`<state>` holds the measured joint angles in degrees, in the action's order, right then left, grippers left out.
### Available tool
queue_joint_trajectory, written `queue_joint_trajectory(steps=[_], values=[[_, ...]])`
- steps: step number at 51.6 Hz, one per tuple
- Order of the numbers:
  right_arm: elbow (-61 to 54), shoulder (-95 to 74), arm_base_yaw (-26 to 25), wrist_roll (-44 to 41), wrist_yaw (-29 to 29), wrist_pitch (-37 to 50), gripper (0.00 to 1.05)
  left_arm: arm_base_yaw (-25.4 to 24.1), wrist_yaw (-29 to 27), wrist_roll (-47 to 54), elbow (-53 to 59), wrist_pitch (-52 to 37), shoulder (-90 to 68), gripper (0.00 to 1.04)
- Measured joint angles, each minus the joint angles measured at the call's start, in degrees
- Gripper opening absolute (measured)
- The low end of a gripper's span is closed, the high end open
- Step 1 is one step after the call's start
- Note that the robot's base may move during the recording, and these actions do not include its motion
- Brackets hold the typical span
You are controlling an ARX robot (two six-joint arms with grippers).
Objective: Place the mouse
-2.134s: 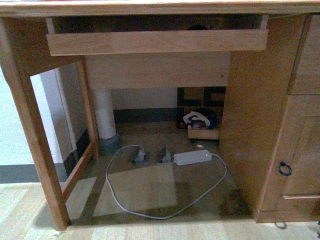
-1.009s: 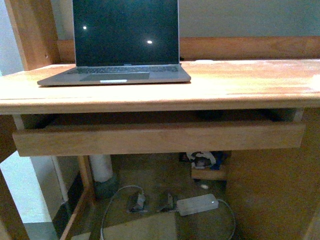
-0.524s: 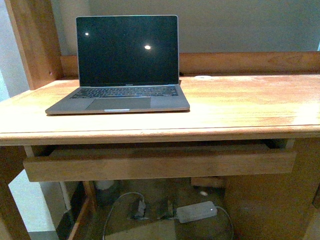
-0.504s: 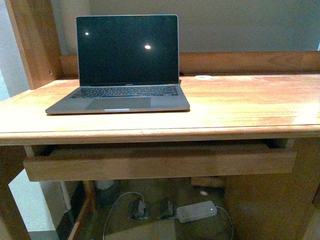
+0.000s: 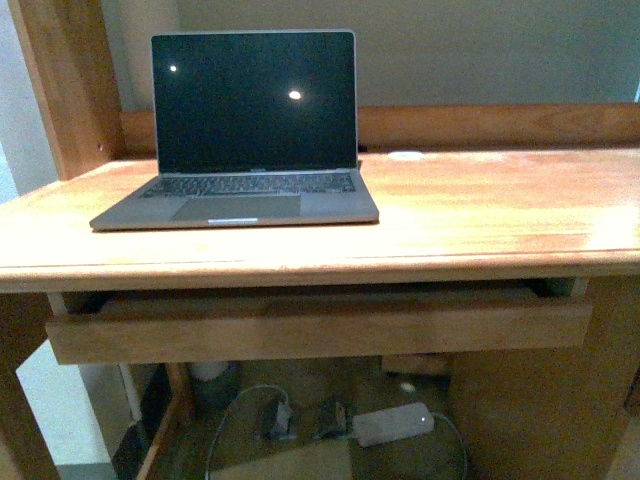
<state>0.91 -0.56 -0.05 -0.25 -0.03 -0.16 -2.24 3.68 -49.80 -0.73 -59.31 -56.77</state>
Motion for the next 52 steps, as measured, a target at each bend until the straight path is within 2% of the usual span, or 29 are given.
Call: queue_joint_trajectory(steps=[7,13,30,40,52], values=[[0.0,0.0,0.0,0.0,0.0,0.0,0.98,-0.9,-1.6,-10.4,-3.4,-14.8,-22.4,0.98],[0.0,0.0,0.0,0.0,0.0,0.0,0.98,-0.9,-2.3,-12.4,-2.7,-13.5,-30.0,0.98],[0.0,0.0,0.0,0.0,0.0,0.0,0.98,-0.8,-2.3,-13.5,-3.1,-14.5,-29.8,0.98],[0.0,0.0,0.0,0.0,0.0,0.0,0.98,3.1,-2.6,-19.6,-13.0,-14.4,-45.3,0.98],[0.0,0.0,0.0,0.0,0.0,0.0,0.98,8.9,-6.0,-22.7,-21.8,-14.3,-55.4,0.98]])
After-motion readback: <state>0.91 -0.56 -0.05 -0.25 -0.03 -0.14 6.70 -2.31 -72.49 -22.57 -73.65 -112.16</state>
